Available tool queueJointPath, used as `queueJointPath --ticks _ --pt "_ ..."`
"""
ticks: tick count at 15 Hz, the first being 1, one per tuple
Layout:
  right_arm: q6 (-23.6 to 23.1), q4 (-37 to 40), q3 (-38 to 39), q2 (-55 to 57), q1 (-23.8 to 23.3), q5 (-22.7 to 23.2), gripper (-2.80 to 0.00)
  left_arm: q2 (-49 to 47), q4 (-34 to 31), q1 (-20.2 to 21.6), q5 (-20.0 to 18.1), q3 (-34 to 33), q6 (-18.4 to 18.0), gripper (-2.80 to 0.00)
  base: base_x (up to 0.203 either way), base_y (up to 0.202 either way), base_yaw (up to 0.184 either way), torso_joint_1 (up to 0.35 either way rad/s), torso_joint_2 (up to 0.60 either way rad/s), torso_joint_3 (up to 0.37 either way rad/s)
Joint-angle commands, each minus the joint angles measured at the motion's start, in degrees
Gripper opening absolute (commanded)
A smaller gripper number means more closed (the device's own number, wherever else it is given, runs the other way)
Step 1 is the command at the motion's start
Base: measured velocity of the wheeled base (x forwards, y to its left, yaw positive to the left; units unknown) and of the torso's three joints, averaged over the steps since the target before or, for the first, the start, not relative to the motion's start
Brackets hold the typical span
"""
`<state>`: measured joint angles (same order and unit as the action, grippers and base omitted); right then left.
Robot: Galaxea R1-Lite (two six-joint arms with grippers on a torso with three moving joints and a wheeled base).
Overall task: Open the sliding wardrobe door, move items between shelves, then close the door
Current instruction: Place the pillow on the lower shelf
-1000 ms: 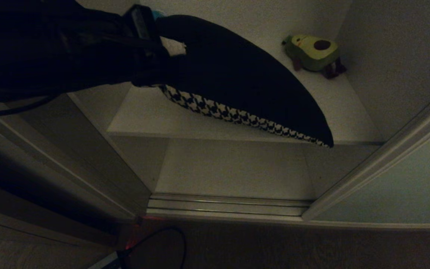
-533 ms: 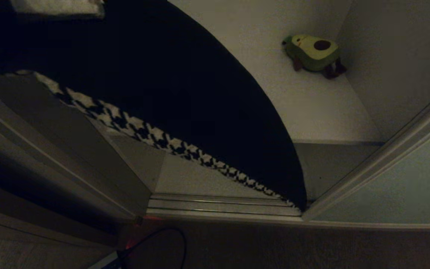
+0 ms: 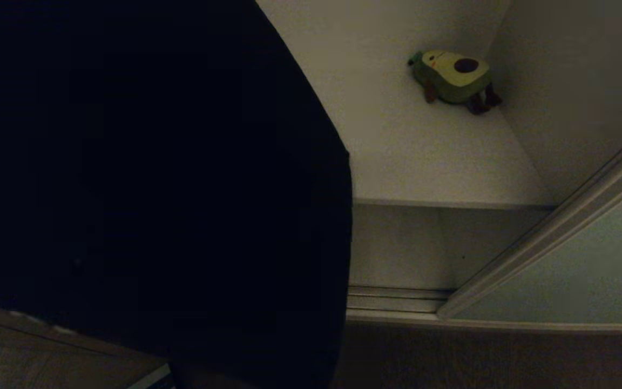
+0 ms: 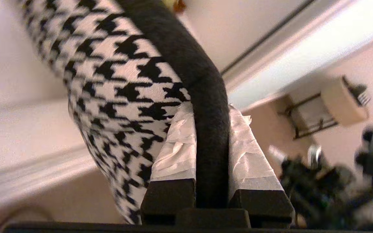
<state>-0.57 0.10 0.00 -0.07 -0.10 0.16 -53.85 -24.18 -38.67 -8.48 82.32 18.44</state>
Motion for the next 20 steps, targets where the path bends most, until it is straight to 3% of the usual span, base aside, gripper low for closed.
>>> queueJointPath --ticks 1,7,10,13,16,18,20 --pt "0.0 0.0 0.2 0.1 0.0 0.0 -2.8 3.6 -1.9 0.2 0.2 -2.3 0.1 -2.8 0.0 0.0 0.0 0.0 0.0 0.0" --pt "0.0 0.0 0.2 0.1 0.0 0.0 -2.8 10.4 -2.0 0.6 0.4 -12.9 -0.1 -2.8 0.0 0.0 0.0 0.0 0.0 0.0" --pt "0.0 0.0 0.2 0.1 0.0 0.0 -2.8 14.3 -2.8 0.6 -6.2 -14.3 0.0 -2.8 0.0 0.0 0.0 0.0 0.0 0.0" --pt "0.0 0.0 0.2 0.1 0.0 0.0 -2.8 17.5 -7.3 0.8 -10.3 -14.4 -1.8 -2.8 0.0 0.0 0.0 0.0 0.0 0.0" --pt "0.0 0.0 0.2 0.1 0.0 0.0 -2.8 19.8 -8.7 3.1 -3.7 -18.5 -2.5 -2.8 0.0 0.0 0.0 0.0 0.0 0.0" --pt "0.0 0.0 0.2 0.1 0.0 0.0 -2.8 20.4 -7.2 4.0 5.3 -21.8 -2.7 -2.8 0.0 0.0 0.0 0.0 0.0 0.0" --pt "0.0 0.0 0.2 0.1 0.0 0.0 -2.8 20.4 -5.0 7.9 6.4 -23.0 -2.9 -2.8 0.0 0.0 0.0 0.0 0.0 0.0"
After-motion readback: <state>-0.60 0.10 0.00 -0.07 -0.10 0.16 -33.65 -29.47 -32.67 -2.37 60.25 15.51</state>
